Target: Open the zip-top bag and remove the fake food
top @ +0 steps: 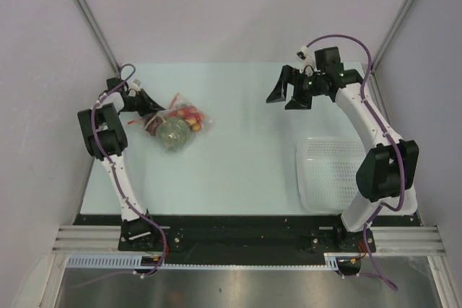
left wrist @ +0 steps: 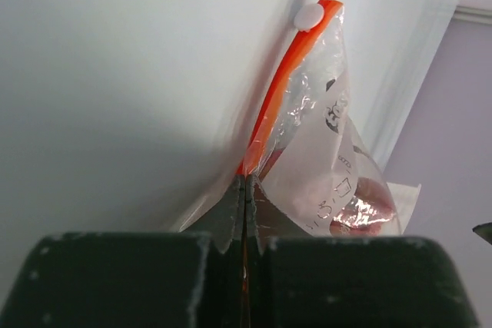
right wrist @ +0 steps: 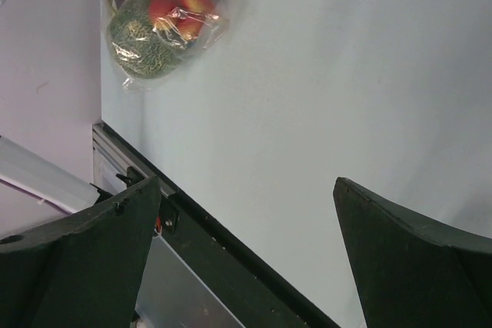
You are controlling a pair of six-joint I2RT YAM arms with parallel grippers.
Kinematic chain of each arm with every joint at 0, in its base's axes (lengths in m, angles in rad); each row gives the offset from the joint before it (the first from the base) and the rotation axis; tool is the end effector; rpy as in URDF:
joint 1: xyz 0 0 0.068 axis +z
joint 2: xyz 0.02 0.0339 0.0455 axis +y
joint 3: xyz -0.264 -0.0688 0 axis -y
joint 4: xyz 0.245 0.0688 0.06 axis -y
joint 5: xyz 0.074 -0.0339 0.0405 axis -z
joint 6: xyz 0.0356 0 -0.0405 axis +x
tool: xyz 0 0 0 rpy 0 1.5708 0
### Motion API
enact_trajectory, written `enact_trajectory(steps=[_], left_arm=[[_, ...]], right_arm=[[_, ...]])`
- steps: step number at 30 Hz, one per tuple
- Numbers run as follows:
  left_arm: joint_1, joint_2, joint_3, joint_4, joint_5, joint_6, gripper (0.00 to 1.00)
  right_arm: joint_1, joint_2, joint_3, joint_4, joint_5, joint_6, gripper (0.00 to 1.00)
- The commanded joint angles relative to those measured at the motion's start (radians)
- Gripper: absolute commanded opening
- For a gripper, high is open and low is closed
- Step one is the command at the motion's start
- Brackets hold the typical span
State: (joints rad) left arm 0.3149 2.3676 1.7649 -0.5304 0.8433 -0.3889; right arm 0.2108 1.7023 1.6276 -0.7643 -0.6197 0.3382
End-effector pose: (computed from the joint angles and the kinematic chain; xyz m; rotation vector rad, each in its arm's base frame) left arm 0.4704 0.1253 0.1201 -0.6307 2.4449 -1.1469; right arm 0.3597 0.0981 0.3402 -0.1422 2.4344 0.9973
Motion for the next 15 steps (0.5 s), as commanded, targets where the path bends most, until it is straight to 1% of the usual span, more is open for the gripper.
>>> enact_trajectory(steps=[1,6,7,11,15], left_arm=[[-0.033,-0.126,-0.004,0.052,0.05,-0.047,0.0],[-0.074,-0.179,0.031,0.033,0.051,-0.07,0.0],[-0.091,-0.211,0.03,0.033,0.04,-0.071,0.0],[-0.138,-0.304,-0.024,0.067,0.027,-0.097,0.0],[-0.2,-0.399,-0.082,0.066,-0.01,-0.117,0.0]], right_arm=[[0.027,-0.024,0.025,0.028,-0.018,-0.002,1.0],[0.041,-0.021,0.022,0.016,0.001,0.008,1.0],[0.044,-0.021,0.018,0.014,0.003,0.009,1.0],[0.081,-0.024,0.018,0.017,0.023,0.021,1.0],[0.124,-0.017,0.012,0.051,0.025,0.048,1.0]])
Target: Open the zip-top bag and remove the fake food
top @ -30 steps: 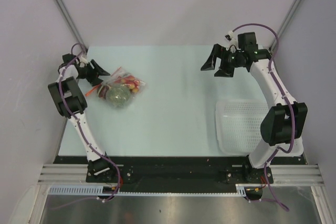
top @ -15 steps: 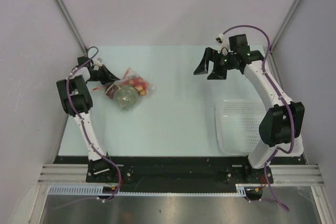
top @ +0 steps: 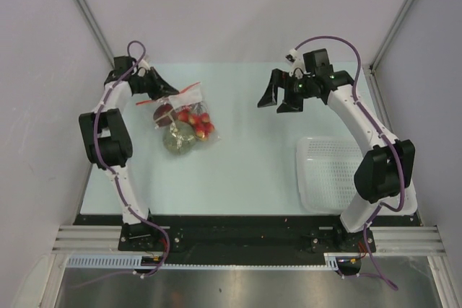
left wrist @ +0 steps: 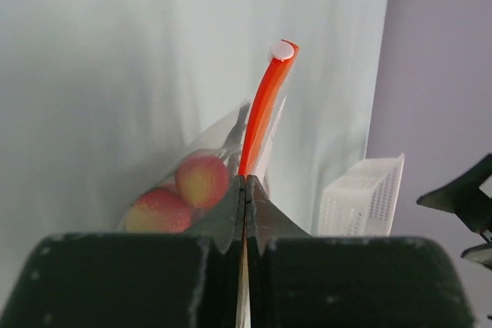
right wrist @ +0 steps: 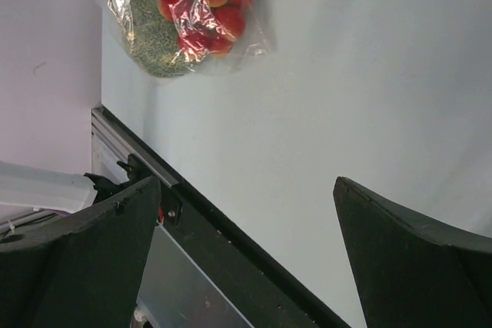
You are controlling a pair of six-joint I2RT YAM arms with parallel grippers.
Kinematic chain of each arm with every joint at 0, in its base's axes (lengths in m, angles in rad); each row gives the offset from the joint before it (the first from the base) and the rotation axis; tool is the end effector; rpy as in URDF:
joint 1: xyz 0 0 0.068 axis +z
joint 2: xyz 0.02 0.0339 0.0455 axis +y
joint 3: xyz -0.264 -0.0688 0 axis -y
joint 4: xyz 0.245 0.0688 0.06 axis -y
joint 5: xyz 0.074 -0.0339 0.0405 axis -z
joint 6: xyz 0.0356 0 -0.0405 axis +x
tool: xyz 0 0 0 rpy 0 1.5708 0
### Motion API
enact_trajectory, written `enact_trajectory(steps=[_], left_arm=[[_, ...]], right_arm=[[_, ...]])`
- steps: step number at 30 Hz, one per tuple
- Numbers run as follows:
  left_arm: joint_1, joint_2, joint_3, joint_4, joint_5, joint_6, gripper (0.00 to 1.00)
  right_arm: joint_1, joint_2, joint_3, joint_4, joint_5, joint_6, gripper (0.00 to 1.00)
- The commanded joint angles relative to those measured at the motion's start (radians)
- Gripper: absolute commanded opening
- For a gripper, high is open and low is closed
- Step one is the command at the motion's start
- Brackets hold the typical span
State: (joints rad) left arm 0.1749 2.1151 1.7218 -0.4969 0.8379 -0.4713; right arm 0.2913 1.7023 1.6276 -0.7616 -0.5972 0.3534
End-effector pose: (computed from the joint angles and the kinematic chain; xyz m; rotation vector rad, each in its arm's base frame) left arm 0.4650 0.0553 0.2249 -0.3949 2.3468 -1.1582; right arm 0.3513 0.1262 0.3400 -0.2133 2.4510 1.0111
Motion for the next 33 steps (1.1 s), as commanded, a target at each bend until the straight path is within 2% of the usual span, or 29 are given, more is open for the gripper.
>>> enact_trajectory(steps=[1,8,13,15,18,23,31,33], left_arm=[[-0.084,-0.164,-0.054,0.04,-0.005,-0.038,0.0],[-0.166,-0.343,-0.263,0.072,-0.048,-0.065,0.0],[-0.213,-0.497,-0.382,0.09,-0.066,-0.078,0.0],[-0.213,-0.536,-0.395,0.069,-0.082,-0.067,0.0],[-0.215,-0.566,-0.392,0.038,-0.08,-0.059,0.0],[-0.219,-0.636,-0.409,0.038,-0.069,-0.078,0.0],[-0.264,-0.685,-0.465,0.051,-0.076,-0.086,0.0],[-0.267,-0.684,-0.462,0.054,-0.072,-0.086,0.0]], right_arm=[[0.06,-0.012,0.002,0.076,-0.003,0.041,1.0],[0.091,0.039,-0.06,0.297,-0.056,0.125,1.0],[0.114,0.088,-0.118,0.569,-0.098,0.124,0.99],[0.118,0.099,-0.169,0.708,-0.114,0.122,0.95],[0.12,0.14,-0.183,0.829,-0.18,0.14,0.91],[0.118,0.168,-0.181,0.923,-0.237,0.145,0.99],[0.118,0.307,-0.083,1.1,-0.374,0.335,1.0],[0.12,0.327,-0.06,1.133,-0.4,0.34,1.0]])
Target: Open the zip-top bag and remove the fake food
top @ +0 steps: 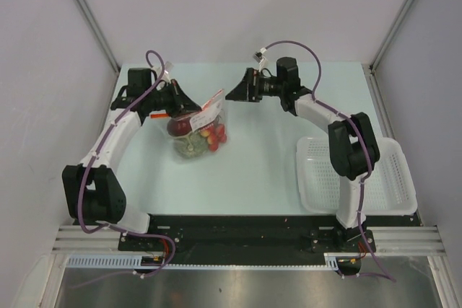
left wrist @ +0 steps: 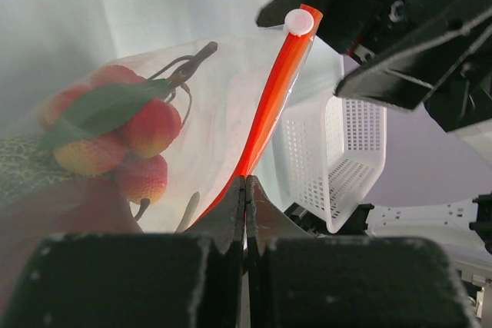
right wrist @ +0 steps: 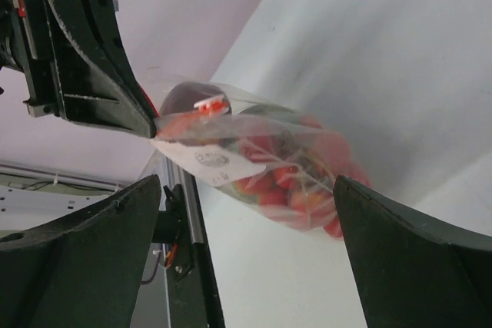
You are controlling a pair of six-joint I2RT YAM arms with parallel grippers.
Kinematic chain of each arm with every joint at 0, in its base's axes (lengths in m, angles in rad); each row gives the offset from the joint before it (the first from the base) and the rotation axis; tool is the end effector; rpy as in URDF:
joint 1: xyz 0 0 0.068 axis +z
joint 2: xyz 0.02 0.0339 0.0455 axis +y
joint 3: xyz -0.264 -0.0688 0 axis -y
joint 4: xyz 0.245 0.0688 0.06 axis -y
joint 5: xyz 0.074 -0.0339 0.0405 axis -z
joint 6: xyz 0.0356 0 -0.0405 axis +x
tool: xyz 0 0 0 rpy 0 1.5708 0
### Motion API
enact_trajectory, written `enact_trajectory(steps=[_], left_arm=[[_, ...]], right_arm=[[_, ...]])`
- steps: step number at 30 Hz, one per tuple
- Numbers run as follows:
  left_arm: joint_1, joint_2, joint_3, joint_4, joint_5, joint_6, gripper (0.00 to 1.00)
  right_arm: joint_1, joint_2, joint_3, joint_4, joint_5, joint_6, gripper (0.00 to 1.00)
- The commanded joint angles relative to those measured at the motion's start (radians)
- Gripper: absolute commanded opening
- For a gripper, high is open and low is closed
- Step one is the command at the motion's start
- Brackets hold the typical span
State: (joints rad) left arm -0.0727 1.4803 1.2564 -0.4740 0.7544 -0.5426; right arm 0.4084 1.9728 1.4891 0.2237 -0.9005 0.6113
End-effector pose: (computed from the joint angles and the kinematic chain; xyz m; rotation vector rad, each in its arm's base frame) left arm 0.3223 -0.0479 0.3163 -0.1203 2.3018 -1.1759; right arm 0.4120 0.2087 0.2709 -0.5059 1.9461 1.5024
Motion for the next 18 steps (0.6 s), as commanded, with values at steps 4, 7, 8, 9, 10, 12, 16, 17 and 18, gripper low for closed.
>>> enact_trajectory(steps=[4,7,8,9,10,12,16,17,18], left_arm=[[-0.021,-0.043,0.014,0.041,0.033,-0.017,0.0],[-0.021,-0.028,0.017,0.052,0.052,-0.008,0.07],[-0.021,-0.022,0.017,0.055,0.069,-0.005,0.18],[-0.021,-0.006,0.02,0.063,0.08,-0.002,0.22],[-0.021,0.003,0.023,0.067,0.085,0.007,0.25],[-0.021,0.017,0.041,0.069,0.095,0.016,0.34],[-0.019,0.063,0.089,0.057,0.1,0.053,0.49],[-0.021,0.078,0.098,0.055,0.109,0.058,0.53],[-0.021,0.093,0.124,0.048,0.111,0.07,0.55]], right_arm=[[0.003,0.092,0.135,0.111,-0.106,0.039,1.0],[0.009,0.147,0.172,0.187,-0.135,0.127,1.0],[0.013,0.168,0.171,0.272,-0.143,0.16,1.0],[0.018,0.179,0.174,0.304,-0.159,0.191,1.0],[0.018,0.185,0.172,0.348,-0.166,0.223,1.0],[0.02,0.201,0.174,0.355,-0.169,0.237,1.0],[0.021,0.202,0.136,0.46,-0.193,0.317,0.93],[0.02,0.196,0.117,0.486,-0.193,0.35,0.91],[0.023,0.187,0.096,0.509,-0.193,0.369,0.9]])
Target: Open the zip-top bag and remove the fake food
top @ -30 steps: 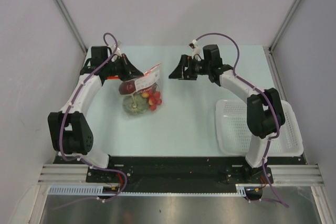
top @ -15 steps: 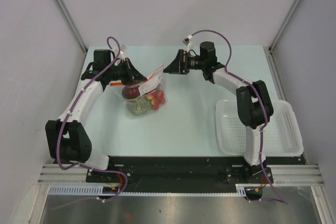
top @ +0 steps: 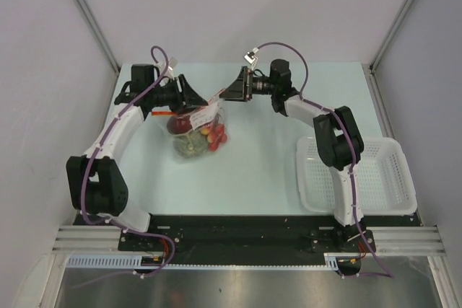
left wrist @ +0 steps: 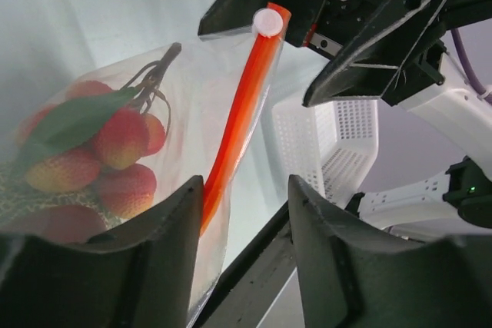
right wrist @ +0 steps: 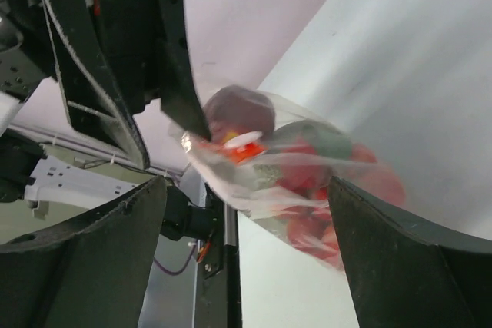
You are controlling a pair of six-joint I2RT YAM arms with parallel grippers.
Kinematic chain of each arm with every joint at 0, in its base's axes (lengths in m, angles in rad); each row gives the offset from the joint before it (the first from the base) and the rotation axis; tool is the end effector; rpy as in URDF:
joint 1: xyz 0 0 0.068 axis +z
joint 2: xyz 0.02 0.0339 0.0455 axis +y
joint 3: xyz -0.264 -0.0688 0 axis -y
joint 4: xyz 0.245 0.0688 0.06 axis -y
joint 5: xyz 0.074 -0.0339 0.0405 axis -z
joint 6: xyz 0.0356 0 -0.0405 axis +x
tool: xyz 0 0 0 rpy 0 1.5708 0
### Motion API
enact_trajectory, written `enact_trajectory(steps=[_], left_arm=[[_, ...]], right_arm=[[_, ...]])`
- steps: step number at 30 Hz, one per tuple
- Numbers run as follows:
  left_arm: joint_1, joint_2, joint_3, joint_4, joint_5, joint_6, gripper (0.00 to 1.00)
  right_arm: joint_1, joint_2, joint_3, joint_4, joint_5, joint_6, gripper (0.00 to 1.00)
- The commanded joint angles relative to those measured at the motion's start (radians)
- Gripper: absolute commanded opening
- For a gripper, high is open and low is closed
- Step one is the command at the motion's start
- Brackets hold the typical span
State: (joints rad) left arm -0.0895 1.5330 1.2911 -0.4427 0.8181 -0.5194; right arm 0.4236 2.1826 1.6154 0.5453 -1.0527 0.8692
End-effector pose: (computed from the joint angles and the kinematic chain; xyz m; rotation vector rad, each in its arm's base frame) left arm 0.3348 -0.0561 0.3147 -0.0275 2.2832 -1.2431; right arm 0.4450 0.2346 0.2466 -0.5564 1.8370 1.7572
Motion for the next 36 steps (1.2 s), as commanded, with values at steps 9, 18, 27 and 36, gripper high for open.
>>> enact_trajectory(steps=[9,18,27,36], left_arm=[[-0.006,0.203,0.235,0.012,0.119,0.042,0.68],[-0.033,0.239,0.229,0.047,0.213,0.006,0.65],[-0.061,0.142,0.083,0.147,0.271,-0.068,0.6],[-0.062,0.118,0.089,0.265,0.277,-0.168,0.28]], right_arm=[[0.02,-0.012,-0.029,0.357,-0.076,0.298,0.57],[0.02,-0.04,-0.06,0.3,-0.073,0.281,0.38],[0.015,-0.058,-0.065,0.283,-0.064,0.298,0.24],[-0.008,-0.089,-0.065,0.237,-0.067,0.284,0.36]])
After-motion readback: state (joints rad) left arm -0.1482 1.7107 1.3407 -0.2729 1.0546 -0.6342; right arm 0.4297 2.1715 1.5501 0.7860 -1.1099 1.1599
